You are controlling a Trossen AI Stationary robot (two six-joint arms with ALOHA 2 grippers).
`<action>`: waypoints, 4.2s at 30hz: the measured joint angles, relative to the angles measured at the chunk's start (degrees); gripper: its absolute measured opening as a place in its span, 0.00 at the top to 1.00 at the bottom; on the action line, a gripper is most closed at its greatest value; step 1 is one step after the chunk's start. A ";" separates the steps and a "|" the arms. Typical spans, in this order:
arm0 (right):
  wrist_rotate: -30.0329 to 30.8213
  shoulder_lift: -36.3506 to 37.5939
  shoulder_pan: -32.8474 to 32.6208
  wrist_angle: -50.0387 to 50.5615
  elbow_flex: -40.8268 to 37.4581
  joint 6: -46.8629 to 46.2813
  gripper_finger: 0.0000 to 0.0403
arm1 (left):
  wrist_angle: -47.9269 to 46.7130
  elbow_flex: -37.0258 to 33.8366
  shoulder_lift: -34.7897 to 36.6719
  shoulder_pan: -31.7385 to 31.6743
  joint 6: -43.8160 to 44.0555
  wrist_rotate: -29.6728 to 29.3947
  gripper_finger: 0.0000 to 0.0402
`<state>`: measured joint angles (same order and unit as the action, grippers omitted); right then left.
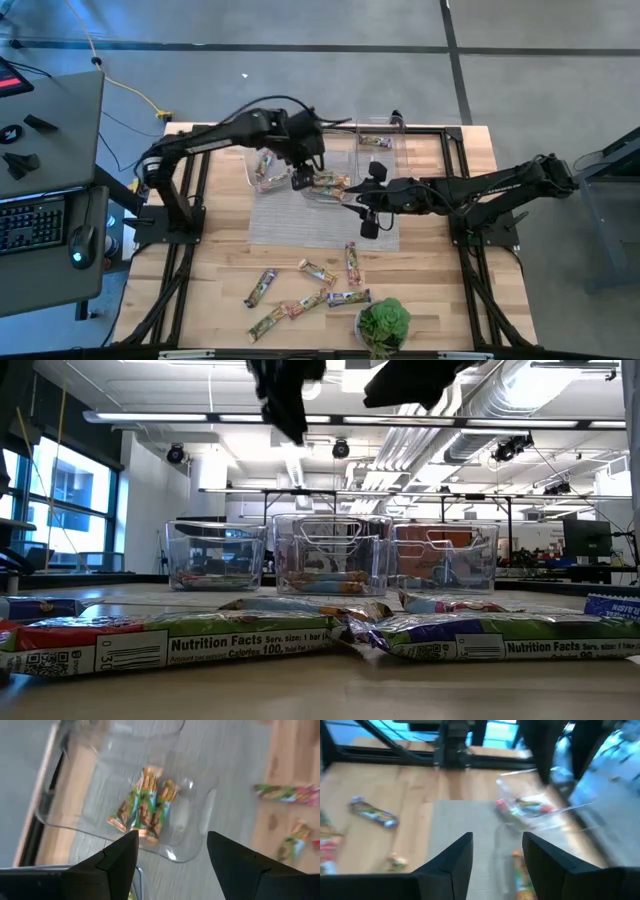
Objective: Pick and place Granola Bars by type
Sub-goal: Put the red granola bar into the left transparent bin
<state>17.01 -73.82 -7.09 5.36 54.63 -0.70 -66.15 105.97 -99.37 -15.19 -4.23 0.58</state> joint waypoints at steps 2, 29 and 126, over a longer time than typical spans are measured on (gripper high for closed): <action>-3.77 -0.90 -0.01 1.19 0.00 -1.35 0.61 | -1.56 1.59 1.82 0.85 0.45 -0.07 0.43; -19.66 -26.02 0.28 12.80 -0.07 -9.41 0.64 | -14.95 1.91 16.84 21.12 13.72 -18.16 0.43; -13.79 -28.30 0.83 18.79 26.13 12.29 0.97 | -23.97 1.84 16.81 21.97 24.23 -21.83 0.43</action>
<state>3.22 -102.12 -6.27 24.16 80.76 11.59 -90.13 107.81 -82.56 6.79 19.99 -21.25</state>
